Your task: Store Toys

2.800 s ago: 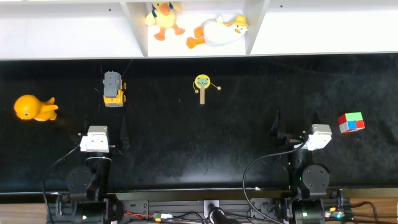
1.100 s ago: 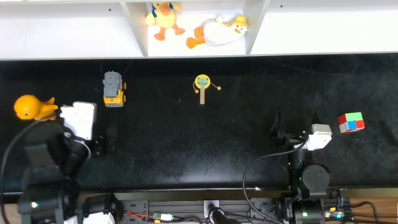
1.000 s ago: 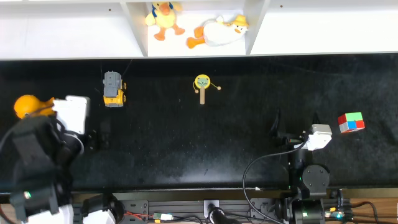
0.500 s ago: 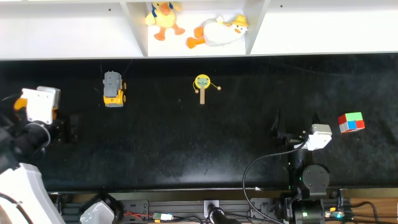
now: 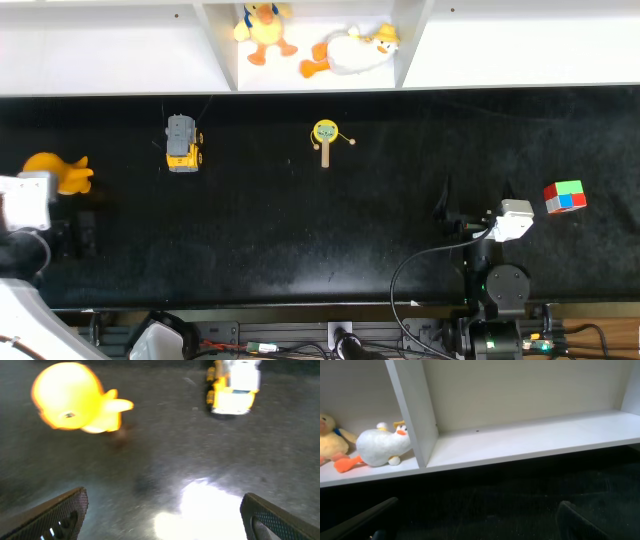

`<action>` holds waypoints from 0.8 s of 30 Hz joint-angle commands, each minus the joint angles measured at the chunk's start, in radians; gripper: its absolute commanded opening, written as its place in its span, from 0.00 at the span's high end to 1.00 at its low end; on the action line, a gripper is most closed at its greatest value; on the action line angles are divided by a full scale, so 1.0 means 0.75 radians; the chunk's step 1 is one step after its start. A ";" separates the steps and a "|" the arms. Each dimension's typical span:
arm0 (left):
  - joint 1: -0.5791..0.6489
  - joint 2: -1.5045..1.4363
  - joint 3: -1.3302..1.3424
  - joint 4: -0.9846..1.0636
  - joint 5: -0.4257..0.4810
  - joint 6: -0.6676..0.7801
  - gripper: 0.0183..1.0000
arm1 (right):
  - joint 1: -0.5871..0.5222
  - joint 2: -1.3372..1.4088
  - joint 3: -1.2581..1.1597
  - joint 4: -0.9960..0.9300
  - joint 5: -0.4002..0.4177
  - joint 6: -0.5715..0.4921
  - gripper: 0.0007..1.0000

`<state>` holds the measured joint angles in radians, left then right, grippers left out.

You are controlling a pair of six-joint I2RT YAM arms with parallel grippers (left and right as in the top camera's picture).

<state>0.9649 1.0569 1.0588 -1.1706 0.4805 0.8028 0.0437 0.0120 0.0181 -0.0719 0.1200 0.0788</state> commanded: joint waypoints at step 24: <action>0.074 0.407 0.077 0.379 -0.017 0.137 0.04 | -0.006 -0.011 -0.018 0.006 0.001 0.010 0.00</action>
<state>1.0153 1.3277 1.0988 -0.9028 0.4706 0.8757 0.0433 0.0120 0.0181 -0.0715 0.1200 0.0784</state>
